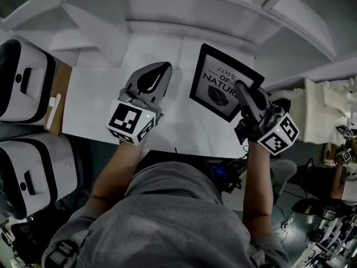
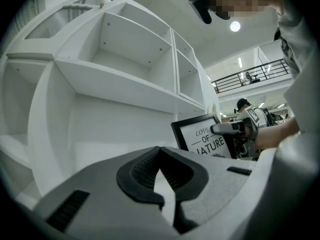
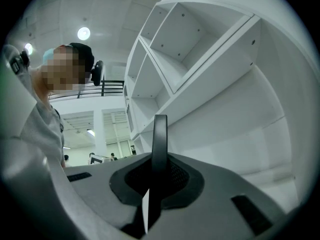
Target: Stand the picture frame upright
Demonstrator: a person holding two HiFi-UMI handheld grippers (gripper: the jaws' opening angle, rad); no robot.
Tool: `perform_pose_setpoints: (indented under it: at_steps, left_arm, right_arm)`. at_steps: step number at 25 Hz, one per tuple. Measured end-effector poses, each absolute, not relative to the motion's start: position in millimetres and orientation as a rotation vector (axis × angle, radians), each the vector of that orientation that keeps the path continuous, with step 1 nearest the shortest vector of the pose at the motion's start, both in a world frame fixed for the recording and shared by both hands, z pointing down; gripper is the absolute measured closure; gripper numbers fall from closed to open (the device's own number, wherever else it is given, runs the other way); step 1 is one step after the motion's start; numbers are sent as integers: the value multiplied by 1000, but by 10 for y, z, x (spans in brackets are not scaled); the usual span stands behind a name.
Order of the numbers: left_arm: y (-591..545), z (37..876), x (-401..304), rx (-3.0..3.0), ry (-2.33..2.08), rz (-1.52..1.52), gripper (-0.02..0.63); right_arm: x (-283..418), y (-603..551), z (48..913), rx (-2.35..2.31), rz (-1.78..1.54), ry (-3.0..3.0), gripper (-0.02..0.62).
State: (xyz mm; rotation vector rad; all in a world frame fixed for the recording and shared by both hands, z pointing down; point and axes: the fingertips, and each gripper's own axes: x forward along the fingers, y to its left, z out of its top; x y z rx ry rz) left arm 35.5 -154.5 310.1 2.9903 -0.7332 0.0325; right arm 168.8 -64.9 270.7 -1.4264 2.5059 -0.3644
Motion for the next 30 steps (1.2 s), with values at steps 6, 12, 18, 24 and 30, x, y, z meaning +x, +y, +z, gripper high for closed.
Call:
perform_pose_setpoints:
  at_steps: [6, 12, 18, 24, 30]
  left_arm:
    - [-1605, 3063, 495, 2997, -786, 13, 600]
    - [-1546, 2996, 336, 3042, -660, -44, 600]
    - [-1489, 2977, 296, 3021, -722, -26, 600]
    - [-1401, 3024, 263, 3011, -784, -37, 600]
    - [-1361, 3003, 309, 3014, -771, -23, 600]
  right_arm:
    - [1851, -720, 2656, -1391, -344, 2522, 558]
    - [1581, -614, 2616, -1533, -264, 2486, 558]
    - [1587, -614, 2584, -1471, -271, 2508, 558]
    - [1601, -603, 2612, -1420, -261, 2514, 558]
    - [1607, -614, 2630, -1421, -269, 2520, 558]
